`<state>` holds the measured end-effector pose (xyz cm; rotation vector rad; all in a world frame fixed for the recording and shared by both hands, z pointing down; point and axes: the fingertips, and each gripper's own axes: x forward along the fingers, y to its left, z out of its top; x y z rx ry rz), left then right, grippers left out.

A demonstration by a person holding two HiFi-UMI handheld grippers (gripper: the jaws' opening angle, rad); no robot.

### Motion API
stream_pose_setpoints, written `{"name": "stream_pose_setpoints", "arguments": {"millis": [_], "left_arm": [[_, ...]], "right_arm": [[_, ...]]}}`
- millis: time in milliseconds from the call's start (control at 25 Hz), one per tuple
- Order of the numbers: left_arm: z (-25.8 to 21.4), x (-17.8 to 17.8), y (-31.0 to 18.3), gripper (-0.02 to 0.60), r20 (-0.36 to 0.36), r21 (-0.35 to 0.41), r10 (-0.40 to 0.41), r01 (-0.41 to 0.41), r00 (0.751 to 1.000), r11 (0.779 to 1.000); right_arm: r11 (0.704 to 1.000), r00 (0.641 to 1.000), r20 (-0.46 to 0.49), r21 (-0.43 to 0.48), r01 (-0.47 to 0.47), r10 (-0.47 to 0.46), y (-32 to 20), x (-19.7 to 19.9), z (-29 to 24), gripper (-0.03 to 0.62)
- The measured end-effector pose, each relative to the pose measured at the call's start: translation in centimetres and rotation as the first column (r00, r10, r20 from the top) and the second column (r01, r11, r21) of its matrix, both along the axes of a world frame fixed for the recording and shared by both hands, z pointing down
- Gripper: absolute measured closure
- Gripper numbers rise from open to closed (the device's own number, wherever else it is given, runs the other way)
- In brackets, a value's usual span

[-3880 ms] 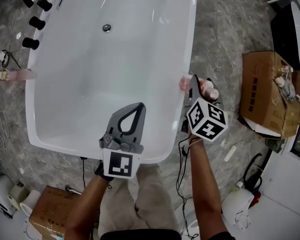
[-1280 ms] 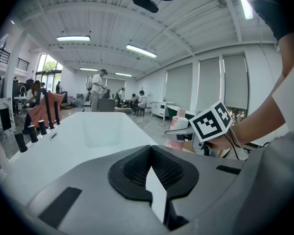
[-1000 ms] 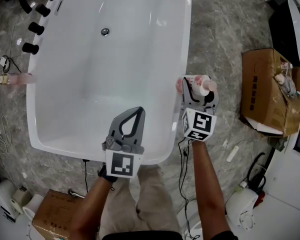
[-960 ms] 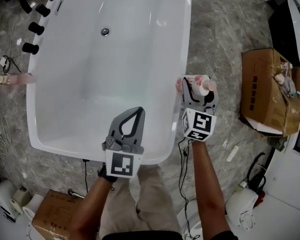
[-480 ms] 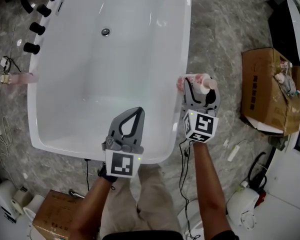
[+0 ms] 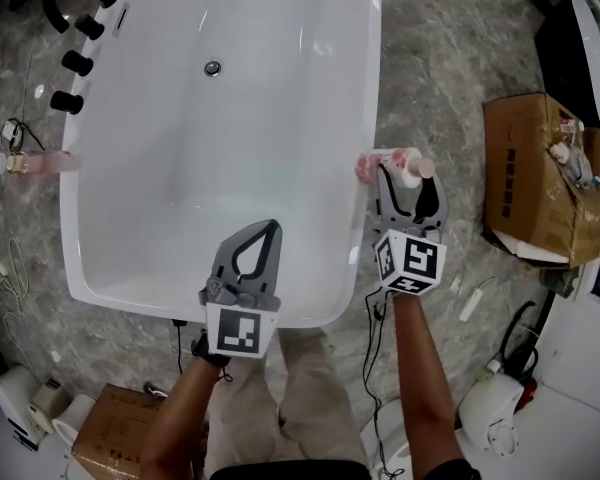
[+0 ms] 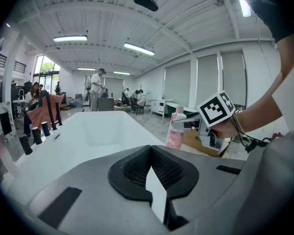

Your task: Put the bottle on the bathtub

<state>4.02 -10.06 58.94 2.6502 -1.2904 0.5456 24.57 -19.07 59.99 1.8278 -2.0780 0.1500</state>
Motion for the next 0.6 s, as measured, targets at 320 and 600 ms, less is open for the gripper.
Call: {"name": "stream_pose_setpoints", "arguments": {"millis": [320, 600], "left_arm": [[0.4, -1.7, 1.0, 0.563, -0.006, -0.027, -0.030, 0.029, 1.000, 0.999], [-1.7, -2.4, 2.1, 0.563, -0.018, -0.046, -0.026, 0.026, 0.999, 0.999]], "right_arm": [[0.999, 1.000, 0.018, 0.025, -0.020, 0.020, 0.6, -0.8, -1.1, 0.261], [0.998, 0.998, 0.003, 0.003, -0.063, 0.063, 2.5, 0.1, -3.5, 0.269]]}}
